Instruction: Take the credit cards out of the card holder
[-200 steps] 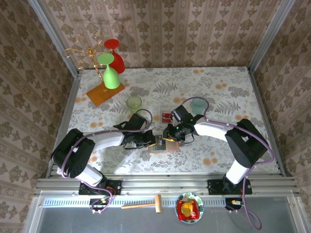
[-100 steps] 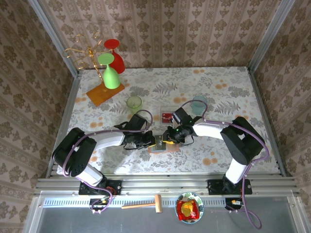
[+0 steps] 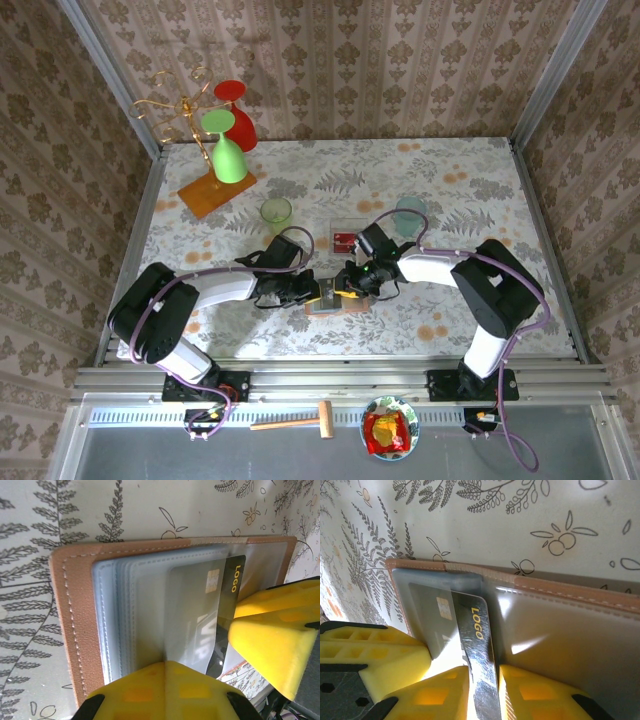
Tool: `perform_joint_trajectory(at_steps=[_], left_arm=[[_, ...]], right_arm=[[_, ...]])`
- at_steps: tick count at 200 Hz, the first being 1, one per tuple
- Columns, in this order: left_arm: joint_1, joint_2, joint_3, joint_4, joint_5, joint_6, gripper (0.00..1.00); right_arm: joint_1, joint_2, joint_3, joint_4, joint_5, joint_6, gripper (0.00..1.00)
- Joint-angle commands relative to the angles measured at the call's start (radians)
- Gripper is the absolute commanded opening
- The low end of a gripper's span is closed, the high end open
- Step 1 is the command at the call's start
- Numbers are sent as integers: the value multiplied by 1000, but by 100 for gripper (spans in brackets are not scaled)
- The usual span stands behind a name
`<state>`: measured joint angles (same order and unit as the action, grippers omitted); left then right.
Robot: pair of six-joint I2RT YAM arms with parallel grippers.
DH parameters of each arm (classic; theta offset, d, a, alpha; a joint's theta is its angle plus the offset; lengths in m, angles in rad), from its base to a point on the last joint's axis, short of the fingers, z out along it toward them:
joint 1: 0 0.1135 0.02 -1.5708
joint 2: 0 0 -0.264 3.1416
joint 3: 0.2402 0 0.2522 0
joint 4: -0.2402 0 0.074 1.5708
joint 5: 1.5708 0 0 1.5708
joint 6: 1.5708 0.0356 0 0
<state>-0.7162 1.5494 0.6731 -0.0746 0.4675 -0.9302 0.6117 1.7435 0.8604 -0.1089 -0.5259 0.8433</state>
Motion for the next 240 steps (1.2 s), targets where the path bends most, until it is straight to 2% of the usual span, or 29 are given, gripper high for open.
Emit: perform_joint_trajectory(at_steps=[1,34,87,136,240], left_arm=[[10,11,-23,-34,-13,13,6],[9,15,-20,-36,-10,15,6],[10,14,-19,-37,-10,14,6],[9,9,-18,-45,-14,14,6],[9,3,-20,-47,-15,12,6]], right_arm=[[-5,27,-19,31,-41,19,24],[-7,29,-24,54,-56,28,24],[-18,3,-40,57,-48,31,16],[-44,-31,-63,40,-28,14,14],[-75,-129,-69,-69,17,-48,11]])
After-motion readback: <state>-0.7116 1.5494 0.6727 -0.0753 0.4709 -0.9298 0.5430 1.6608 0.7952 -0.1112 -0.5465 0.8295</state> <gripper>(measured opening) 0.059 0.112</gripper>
